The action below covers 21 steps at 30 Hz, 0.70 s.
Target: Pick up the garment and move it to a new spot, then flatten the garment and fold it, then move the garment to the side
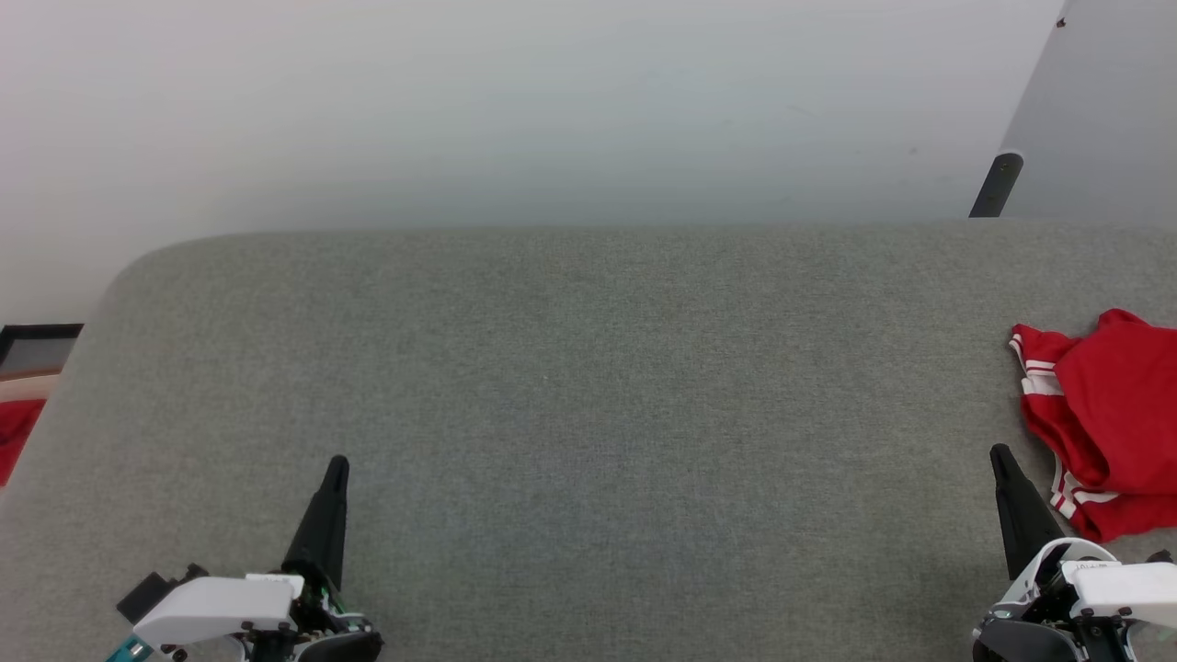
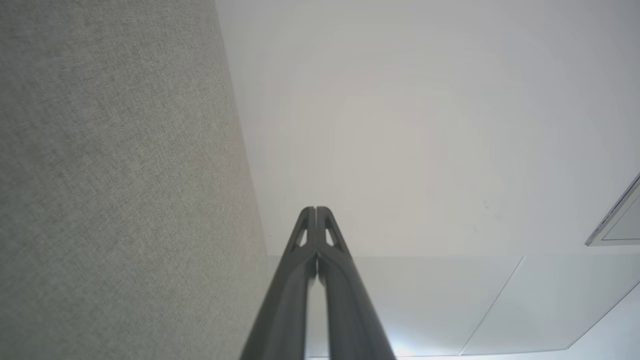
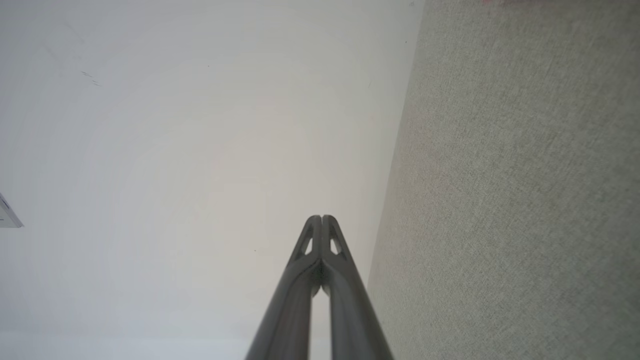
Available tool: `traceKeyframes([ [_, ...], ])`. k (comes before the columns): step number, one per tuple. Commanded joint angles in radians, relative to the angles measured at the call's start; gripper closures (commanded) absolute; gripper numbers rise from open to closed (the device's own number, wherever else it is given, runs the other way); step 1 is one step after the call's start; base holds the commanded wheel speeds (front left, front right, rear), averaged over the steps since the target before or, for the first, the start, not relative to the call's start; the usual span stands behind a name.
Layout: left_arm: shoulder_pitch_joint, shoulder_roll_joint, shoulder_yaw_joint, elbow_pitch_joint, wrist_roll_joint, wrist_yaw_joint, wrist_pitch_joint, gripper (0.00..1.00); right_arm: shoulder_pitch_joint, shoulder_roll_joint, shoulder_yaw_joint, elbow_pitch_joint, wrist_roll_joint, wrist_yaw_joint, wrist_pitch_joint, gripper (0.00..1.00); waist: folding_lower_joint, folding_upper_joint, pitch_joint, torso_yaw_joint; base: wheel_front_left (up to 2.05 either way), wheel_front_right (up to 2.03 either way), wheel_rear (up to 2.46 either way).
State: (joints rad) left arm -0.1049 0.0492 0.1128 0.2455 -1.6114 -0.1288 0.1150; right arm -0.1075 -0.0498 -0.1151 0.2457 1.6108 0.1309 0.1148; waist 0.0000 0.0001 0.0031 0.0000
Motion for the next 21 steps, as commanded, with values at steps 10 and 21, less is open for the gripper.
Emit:
traceKeyframes([
  [10, -0.009, 0.0, 0.002, -0.001, -0.003, -0.004, 0.002, 1.0, -0.004, 0.002, 0.0, -0.002, 0.004, 0.0, 0.001, 1.0, 0.0, -0.0001, 0.0, 0.0, 0.0, 0.0, 0.0],
  [21, -0.008, 0.0, 0.002, -0.001, -0.003, -0.004, 0.002, 1.0, -0.004, 0.002, 0.0, -0.002, 0.004, 0.0, 0.001, 1.0, 0.0, -0.0001, 0.0, 0.0, 0.0, 0.0, 0.0],
])
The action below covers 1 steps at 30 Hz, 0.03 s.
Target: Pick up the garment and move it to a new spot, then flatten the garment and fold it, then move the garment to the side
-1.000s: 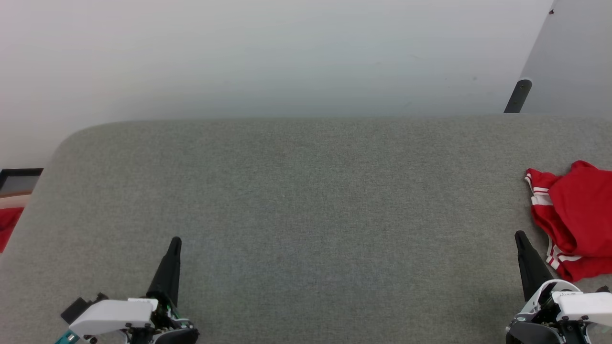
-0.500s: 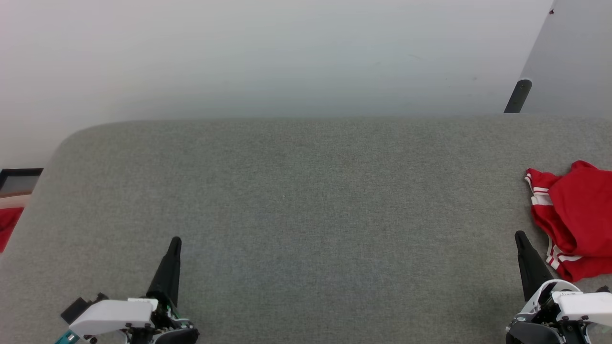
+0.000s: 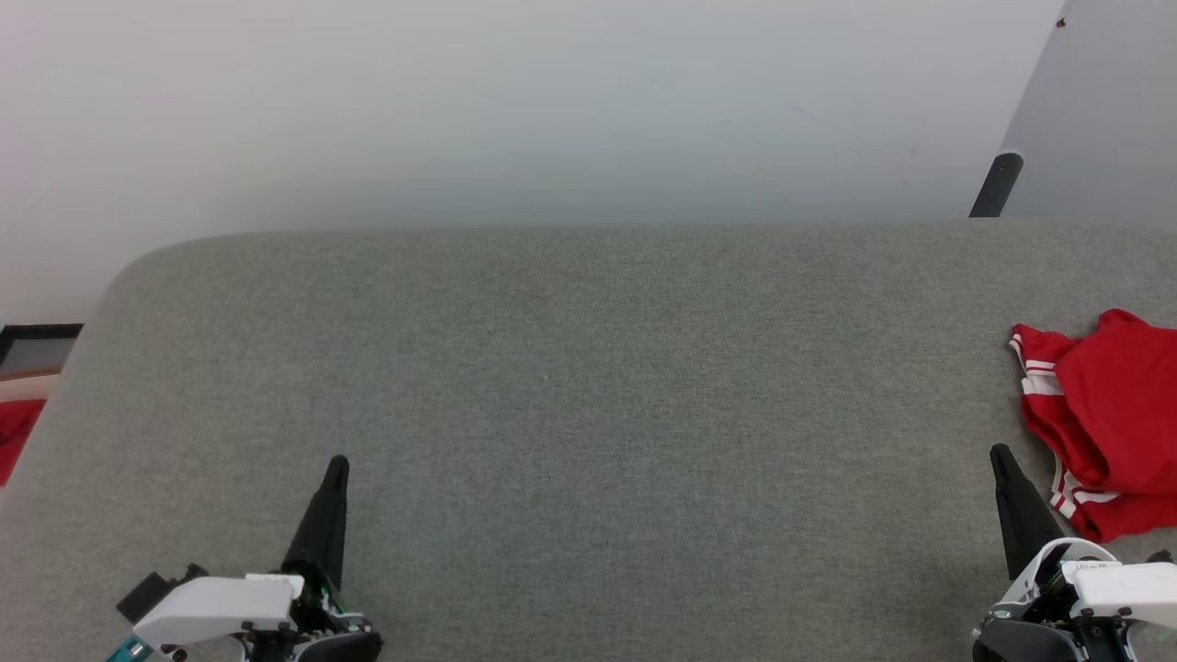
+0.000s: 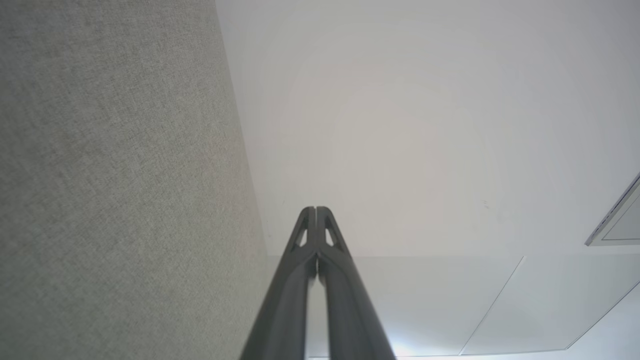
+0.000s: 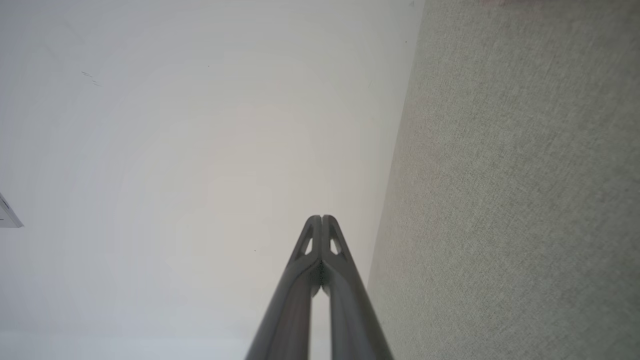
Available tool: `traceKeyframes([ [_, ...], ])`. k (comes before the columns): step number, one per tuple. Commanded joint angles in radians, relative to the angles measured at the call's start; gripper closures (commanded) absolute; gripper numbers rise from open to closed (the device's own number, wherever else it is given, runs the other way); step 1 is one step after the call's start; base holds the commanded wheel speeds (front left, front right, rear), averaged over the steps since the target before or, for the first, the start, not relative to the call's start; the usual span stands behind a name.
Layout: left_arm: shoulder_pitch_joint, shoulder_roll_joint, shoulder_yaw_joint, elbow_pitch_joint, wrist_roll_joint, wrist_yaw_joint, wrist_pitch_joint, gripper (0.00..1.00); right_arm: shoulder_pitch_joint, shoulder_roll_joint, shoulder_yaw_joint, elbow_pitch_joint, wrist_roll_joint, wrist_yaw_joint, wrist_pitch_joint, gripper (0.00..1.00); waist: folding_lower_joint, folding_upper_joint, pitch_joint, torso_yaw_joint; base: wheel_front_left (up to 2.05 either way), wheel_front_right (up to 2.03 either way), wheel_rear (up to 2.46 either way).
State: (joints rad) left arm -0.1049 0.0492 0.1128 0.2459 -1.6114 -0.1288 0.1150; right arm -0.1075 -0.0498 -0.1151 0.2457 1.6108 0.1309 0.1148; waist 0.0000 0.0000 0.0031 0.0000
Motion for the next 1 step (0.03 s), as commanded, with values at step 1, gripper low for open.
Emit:
traceKeyframes([
  [1, -0.008, 0.0, 0.002, -0.002, -0.003, -0.004, 0.002, 1.0, -0.004, 0.002, 0.0, -0.002, 0.004, 0.0, 0.001, 1.0, 0.0, 0.0, 0.0, 0.0, 0.0, 0.0, 0.0],
])
